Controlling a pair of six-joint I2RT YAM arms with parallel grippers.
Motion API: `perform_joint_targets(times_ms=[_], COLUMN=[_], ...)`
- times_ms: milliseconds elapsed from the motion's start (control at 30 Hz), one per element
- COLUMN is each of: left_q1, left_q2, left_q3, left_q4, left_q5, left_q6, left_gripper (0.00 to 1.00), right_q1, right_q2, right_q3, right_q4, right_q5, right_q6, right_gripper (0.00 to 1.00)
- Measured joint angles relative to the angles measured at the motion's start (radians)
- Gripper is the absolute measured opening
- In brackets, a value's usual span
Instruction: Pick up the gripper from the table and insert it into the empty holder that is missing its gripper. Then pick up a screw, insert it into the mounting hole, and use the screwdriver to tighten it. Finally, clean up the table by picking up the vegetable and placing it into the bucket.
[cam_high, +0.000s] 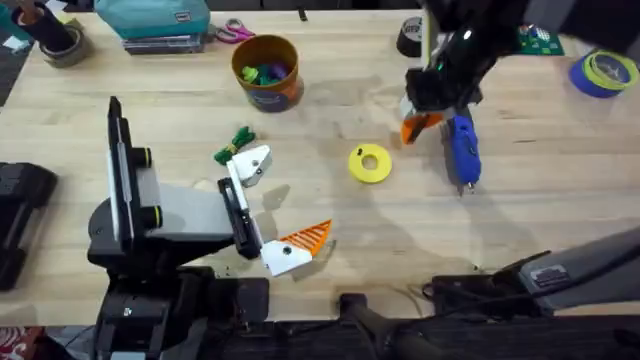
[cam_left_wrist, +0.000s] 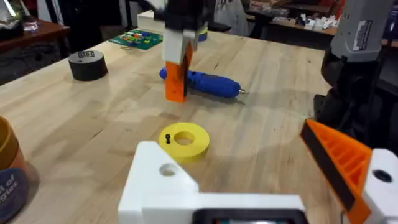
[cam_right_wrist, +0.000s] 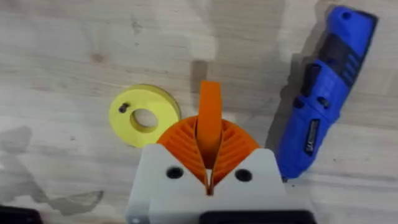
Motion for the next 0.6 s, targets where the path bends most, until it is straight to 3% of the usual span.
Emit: perform_joint_targets(times_ms=[167,600], left_q1=[0.0,0.0], left_q2=[0.0,0.0], left_q3=[0.0,0.0], left_q4=[0.0,0.0], left_q5=[0.0,0.0], left_q6=[0.0,0.0], left_gripper=[0.985,0.985], right_q1=[0.0,0.0], right_q2=[-0.088,-0.358], right_q3=[0.076,0.083], right_q4=[-0.037,0.01], right_q5=[0.0,-0.059], right_q6=[-0.003,-0.003], right_gripper=[0.009,0.009])
